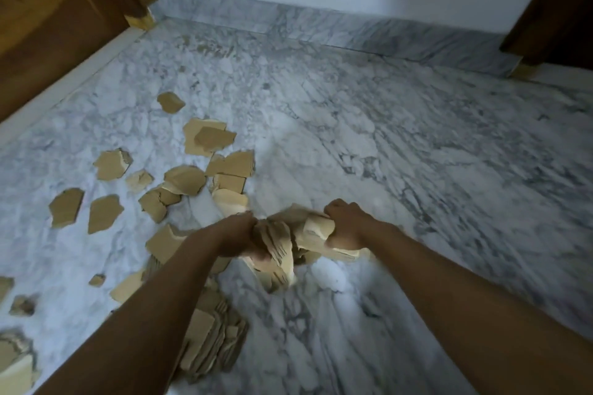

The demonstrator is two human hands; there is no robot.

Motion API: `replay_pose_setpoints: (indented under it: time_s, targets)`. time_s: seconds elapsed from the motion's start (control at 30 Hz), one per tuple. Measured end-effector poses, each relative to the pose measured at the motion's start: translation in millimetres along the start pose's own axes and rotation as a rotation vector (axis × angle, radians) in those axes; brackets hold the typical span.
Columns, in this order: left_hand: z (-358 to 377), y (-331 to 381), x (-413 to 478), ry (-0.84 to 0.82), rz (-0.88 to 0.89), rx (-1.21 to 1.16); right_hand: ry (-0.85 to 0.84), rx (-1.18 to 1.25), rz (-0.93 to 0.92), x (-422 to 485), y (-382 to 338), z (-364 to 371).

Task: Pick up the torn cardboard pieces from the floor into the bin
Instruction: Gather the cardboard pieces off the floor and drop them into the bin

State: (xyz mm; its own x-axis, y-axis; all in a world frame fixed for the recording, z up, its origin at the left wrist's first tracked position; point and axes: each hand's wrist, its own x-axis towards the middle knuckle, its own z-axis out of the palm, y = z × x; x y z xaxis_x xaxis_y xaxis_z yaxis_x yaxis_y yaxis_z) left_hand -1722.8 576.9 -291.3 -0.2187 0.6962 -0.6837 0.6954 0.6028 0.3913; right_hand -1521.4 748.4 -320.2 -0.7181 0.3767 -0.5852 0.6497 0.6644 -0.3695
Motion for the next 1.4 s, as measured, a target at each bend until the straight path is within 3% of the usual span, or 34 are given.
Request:
replay_pose_setpoints:
  time_s: [0.2, 0.4, 0.5, 0.73, 0.83, 0.93, 1.03, 1.27, 1.4]
  targets:
    - [49.4, 2.4, 18.4, 0.076, 0.017, 0.141, 0.132, -0.13, -0.063, 8.1, -2.6, 31.5]
    - [52.1, 18.6, 38.0, 0.017, 0.013, 0.308, 0.146, 0.424, 0.1, -16.5, 22.5, 13.3]
    - [49.2, 29.4, 51.5, 0.016, 0.049, 0.298, 0.203, 0.541, 0.166, -33.1, 41.9, -20.5]
    - [61.6, 56.6, 75.1, -0.012, -0.002, 0.257, 0.154, 0.557, 0.43, -57.5, 103.1, -36.8]
    - [55.3, 71.0, 70.7, 0.017, 0.049, 0.323, 0.021, 0.319, 0.619, -52.7, 113.6, -6.9]
    - [48.9, 77.0, 71.9, 0.049, 0.11, 0.341, 0.043, 0.231, 0.766, -48.5, 112.1, 20.0]
    - [46.2, 80.1, 75.5, 0.023, 0.102, 0.36, 0.06, 0.275, 0.748, -45.3, 116.5, 23.2]
    - [56.0, 70.5, 82.5, 0.13, -0.007, 0.426, 0.078, 0.345, 0.565, -50.1, 117.3, 20.3]
    - [63.4, 53.1, 74.4, 0.147, -0.032, 0.227, 0.071, 0.418, 0.413, -48.6, 92.6, 9.4]
